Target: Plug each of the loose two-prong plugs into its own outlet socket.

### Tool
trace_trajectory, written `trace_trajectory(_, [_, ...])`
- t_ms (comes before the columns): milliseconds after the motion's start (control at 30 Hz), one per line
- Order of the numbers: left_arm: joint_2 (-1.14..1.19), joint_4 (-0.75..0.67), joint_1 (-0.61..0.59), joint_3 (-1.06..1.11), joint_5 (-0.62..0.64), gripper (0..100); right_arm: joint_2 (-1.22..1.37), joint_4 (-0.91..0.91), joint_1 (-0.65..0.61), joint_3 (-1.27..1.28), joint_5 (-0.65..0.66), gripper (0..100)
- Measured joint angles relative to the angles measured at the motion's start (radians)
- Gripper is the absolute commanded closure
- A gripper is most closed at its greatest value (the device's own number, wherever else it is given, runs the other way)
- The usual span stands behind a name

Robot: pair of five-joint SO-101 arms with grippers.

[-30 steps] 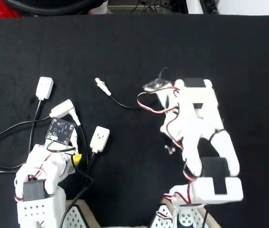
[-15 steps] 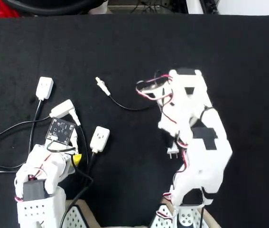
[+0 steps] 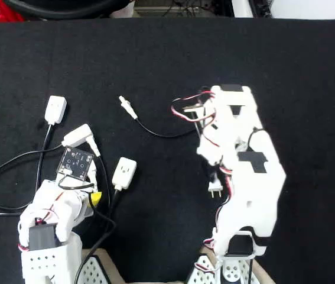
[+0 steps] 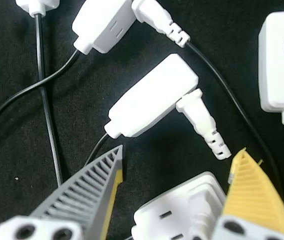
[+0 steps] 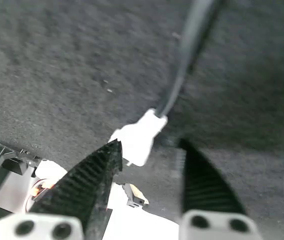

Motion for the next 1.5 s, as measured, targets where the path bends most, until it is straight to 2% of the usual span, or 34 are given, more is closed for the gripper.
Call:
trace_trajectory(300, [0.000,0.000,0.000,0.000,0.000,67,0.098,0.002,-0.002,-0.020,0.008,90.7])
trace_trajectory(633, [0.000,0.000,0.000,0.000,0.000,67,0.137,-0.005,-0.043,-0.049,-0.081,91.0])
trace_trajectory(833, [0.000,0.000,0.000,0.000,0.000,67,0.150,-0.003,-0.120,-0.064,-0.170,97.1])
trace_trajectory(1167, [0.000,0.000,0.000,0.000,0.000,67,0.157,0.005,-0.120,-0.078,-0.203,98.7])
trace_trajectory(1300, [0.000,0.000,0.000,0.000,0.000,67,0.061,0.005,-0.127,-0.055,-0.206,98.7])
trace_trajectory(1500, [0.000,0.000,0.000,0.000,0.000,67,-0.313,0.005,-0.127,0.124,-0.204,98.7])
